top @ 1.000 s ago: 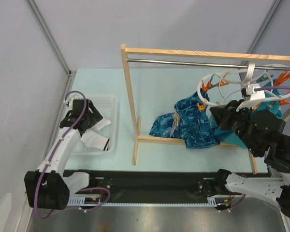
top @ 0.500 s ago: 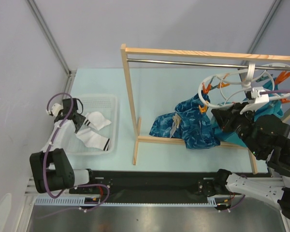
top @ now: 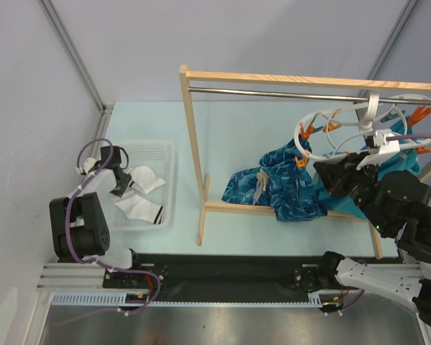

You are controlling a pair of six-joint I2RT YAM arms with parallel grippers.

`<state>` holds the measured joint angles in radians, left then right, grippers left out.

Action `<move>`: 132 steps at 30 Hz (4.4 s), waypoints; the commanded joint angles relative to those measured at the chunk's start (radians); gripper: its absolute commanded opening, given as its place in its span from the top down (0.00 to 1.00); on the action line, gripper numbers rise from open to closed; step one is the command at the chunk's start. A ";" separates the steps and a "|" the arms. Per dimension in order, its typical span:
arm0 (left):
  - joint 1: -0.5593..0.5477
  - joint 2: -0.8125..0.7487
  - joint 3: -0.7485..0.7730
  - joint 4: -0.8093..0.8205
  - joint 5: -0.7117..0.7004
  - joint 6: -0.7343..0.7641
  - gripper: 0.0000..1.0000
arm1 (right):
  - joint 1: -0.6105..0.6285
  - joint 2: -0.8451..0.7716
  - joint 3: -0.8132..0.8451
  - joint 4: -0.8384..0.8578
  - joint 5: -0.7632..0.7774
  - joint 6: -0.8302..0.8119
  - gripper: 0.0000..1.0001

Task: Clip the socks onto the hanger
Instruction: Pick up the sock from the bin.

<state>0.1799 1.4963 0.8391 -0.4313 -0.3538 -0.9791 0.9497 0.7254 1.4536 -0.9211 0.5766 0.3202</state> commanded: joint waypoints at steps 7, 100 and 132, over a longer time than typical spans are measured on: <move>-0.010 -0.007 0.032 0.077 -0.037 -0.036 0.55 | 0.003 0.002 -0.002 0.014 -0.017 -0.013 1.00; -0.065 0.301 0.227 -0.069 -0.090 -0.372 0.82 | 0.001 0.014 0.033 0.007 -0.070 -0.003 1.00; -0.321 -0.662 -0.035 0.482 0.182 0.585 1.00 | 0.003 0.039 0.021 0.018 -0.075 0.006 1.00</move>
<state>-0.1184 0.8970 0.7834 -0.0772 -0.3149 -0.5667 0.9497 0.7513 1.4609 -0.9001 0.5159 0.3218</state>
